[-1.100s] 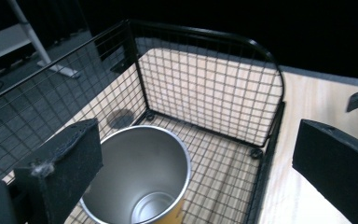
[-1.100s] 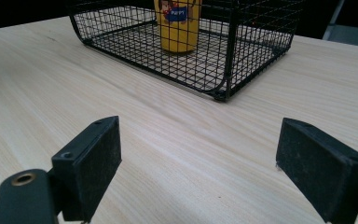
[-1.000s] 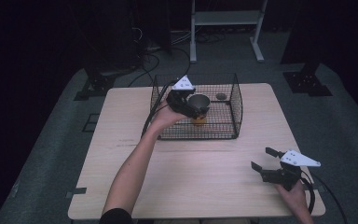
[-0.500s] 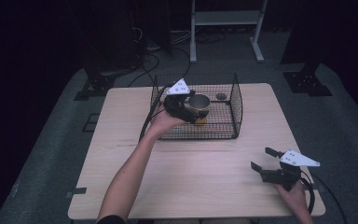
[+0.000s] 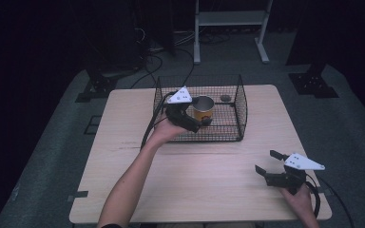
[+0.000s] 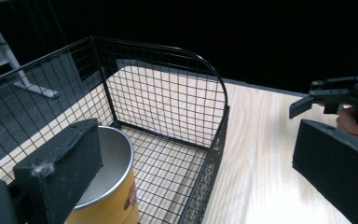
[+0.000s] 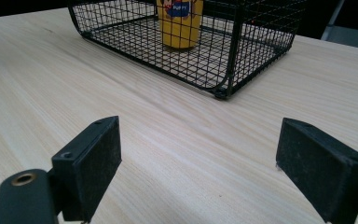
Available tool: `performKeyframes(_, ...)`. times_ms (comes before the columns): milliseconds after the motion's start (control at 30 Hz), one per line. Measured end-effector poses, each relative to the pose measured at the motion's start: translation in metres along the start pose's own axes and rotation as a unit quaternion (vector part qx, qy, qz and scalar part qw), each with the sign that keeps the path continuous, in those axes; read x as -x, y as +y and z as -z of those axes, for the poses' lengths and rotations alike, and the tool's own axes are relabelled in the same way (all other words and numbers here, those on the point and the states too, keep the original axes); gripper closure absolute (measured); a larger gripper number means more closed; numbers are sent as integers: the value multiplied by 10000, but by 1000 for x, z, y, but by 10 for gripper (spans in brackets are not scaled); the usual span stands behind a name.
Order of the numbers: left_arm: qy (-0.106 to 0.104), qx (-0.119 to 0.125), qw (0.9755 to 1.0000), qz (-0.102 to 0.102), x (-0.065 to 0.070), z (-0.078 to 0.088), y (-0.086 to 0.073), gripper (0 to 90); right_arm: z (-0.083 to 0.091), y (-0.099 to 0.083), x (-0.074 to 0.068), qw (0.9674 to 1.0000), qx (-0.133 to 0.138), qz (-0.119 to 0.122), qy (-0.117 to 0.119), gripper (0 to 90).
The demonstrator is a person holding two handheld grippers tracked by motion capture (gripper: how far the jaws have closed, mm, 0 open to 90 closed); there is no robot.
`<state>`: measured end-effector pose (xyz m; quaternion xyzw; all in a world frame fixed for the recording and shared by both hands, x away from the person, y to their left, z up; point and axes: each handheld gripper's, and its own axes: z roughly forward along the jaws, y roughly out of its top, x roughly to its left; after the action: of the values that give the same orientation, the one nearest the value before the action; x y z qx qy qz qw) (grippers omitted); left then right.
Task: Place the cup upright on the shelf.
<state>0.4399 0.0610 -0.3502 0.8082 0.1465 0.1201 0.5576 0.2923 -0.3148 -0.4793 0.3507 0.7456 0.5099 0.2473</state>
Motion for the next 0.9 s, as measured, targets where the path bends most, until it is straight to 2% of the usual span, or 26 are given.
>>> performKeyframes(633,-180,195,9996,-101,24,14,-9,9,-1,0,0,10000,-23,21,-30,130)
performKeyframes(900,-178,218,9994,-180,34,17,-12,9,-1,0,0,10000,-25,22,-39,130)
